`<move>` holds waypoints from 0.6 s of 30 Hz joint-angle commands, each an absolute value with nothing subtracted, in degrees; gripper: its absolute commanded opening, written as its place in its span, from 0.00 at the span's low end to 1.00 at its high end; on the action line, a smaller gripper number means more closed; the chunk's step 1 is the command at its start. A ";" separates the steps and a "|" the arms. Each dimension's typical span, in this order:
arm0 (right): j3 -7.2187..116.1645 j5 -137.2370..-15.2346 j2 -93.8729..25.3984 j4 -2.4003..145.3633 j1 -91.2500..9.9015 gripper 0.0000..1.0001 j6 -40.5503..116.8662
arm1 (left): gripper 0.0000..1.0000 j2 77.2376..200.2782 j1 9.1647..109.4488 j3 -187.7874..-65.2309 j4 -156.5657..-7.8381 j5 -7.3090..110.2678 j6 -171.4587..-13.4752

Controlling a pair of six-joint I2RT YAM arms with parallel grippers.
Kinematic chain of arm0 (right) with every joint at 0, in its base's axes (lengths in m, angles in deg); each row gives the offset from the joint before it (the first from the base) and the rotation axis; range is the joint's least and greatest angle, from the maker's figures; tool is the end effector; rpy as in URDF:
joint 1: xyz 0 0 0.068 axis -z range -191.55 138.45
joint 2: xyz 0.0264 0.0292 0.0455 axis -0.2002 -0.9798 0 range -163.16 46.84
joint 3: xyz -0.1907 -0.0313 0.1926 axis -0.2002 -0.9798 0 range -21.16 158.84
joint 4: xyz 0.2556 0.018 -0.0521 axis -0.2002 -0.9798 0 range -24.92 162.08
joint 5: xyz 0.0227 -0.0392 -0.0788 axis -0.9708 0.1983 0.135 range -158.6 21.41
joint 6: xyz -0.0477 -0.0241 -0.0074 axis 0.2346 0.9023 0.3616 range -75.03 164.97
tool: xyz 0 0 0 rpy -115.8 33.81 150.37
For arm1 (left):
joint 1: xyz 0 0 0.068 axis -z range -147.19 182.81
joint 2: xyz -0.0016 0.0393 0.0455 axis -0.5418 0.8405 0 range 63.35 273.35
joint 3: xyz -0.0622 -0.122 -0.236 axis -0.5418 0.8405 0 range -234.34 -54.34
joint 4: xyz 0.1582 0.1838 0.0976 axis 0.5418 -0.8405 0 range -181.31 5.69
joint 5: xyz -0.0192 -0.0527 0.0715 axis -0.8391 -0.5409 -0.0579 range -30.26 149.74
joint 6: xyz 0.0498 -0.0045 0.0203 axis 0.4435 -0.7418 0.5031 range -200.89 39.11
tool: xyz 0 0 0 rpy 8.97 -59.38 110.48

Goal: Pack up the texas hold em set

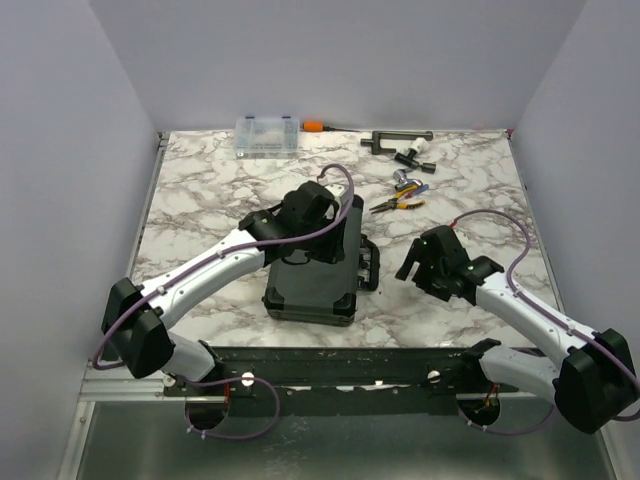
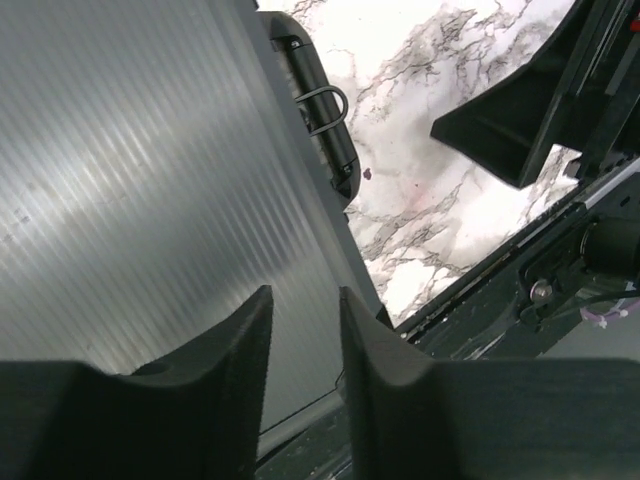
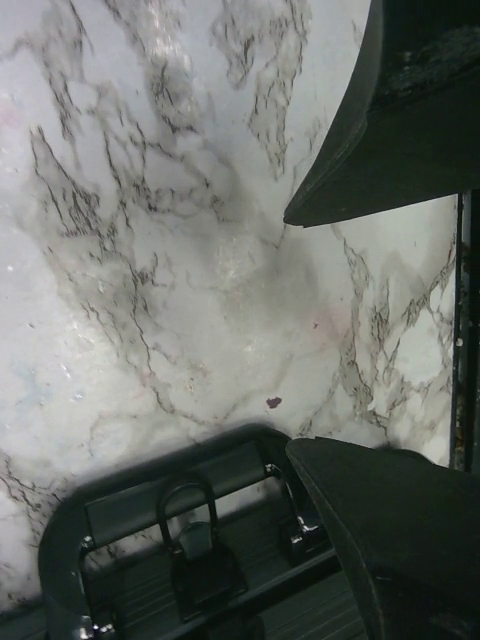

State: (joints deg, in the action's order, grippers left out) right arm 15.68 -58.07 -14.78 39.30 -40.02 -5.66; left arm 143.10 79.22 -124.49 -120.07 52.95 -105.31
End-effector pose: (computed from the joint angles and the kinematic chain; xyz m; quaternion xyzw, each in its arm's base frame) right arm 0.1794 0.0899 0.2055 0.2088 0.9334 0.1092 0.2706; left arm 0.2046 -0.2211 0.3137 0.1982 0.9022 -0.2643 0.2772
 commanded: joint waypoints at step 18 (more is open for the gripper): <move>15.24 -66.48 -21.99 49.74 -37.23 0.69 -3.93 | 0.00 159.10 83.42 -128.12 -118.62 56.97 -105.02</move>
State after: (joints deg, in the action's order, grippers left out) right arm 14.89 -65.55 -20.40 47.26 -37.96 -4.46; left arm 157.24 81.84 -128.56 -119.03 55.56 -105.09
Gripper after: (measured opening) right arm 0.736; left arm 0.010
